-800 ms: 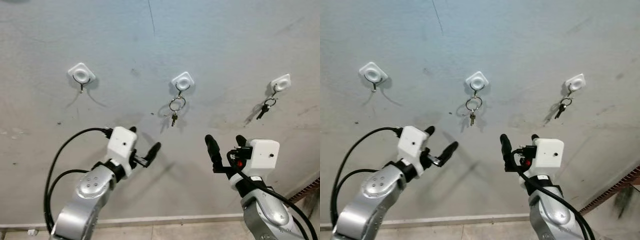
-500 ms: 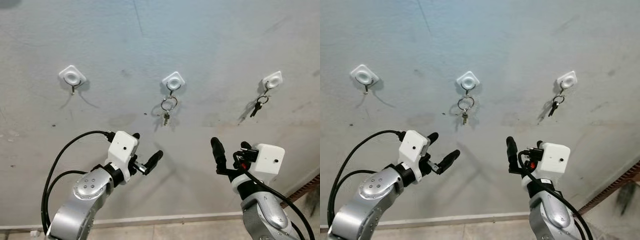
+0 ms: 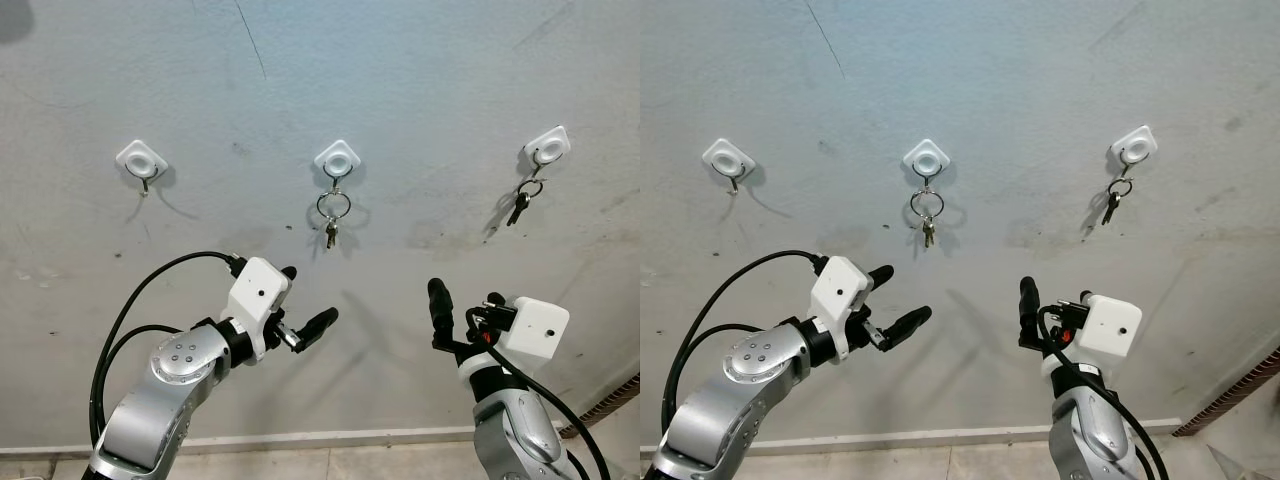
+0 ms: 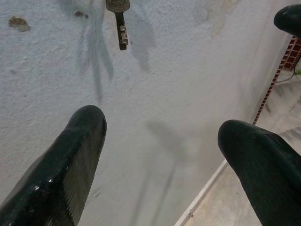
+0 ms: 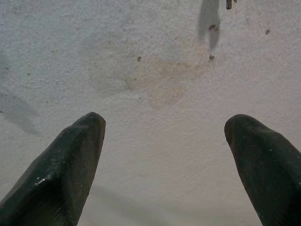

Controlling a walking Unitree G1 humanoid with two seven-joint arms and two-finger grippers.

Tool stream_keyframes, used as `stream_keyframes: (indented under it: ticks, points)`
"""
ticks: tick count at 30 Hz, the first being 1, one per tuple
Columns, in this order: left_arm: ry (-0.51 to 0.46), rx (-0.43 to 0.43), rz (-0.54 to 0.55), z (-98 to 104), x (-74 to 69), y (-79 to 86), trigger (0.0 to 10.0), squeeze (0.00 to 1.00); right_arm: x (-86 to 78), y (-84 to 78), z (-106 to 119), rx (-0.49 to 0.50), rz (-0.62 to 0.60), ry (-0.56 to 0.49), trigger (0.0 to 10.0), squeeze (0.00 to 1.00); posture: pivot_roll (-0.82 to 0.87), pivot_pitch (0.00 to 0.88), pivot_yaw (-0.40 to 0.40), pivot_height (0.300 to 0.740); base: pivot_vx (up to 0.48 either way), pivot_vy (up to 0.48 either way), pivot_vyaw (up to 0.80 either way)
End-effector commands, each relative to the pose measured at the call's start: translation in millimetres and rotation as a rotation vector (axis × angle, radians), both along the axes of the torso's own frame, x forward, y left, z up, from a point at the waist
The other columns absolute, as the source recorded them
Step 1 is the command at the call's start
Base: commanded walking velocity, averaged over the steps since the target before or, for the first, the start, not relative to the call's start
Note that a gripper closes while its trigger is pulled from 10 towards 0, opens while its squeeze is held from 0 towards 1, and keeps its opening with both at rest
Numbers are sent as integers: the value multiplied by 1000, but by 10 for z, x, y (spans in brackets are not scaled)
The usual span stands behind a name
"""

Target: Hang keys on a hook

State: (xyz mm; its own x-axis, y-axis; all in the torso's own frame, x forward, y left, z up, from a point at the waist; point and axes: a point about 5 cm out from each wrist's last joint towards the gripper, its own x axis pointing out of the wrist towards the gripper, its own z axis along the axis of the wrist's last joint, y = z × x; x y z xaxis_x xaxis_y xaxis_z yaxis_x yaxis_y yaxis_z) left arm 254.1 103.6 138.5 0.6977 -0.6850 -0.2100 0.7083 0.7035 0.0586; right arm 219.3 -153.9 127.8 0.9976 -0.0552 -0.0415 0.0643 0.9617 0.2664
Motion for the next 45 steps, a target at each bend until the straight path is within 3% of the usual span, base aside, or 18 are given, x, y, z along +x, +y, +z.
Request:
stream_keyframes:
  ticks: [1, 11, 45]
  points:
    - [-2, 11, 14, -21, -3, -4, 10000, 0, 29, -12, 41, -6, 6, -18, 10000, 0, 136, 0, 23, 740, 0, 0, 0]
    - [-23, -7, 70, 9, 58, 11, 10000, 0, 108, 12, 99, -14, 35, -35, 10000, 0, 140, 0, -7, 740, -193, 0, 0]
    - [-29, -25, 73, 15, 57, -27, 10000, 0, 123, -7, 116, -45, 41, -19, 10000, 0, 133, 0, -16, 740, -284, 0, 0]
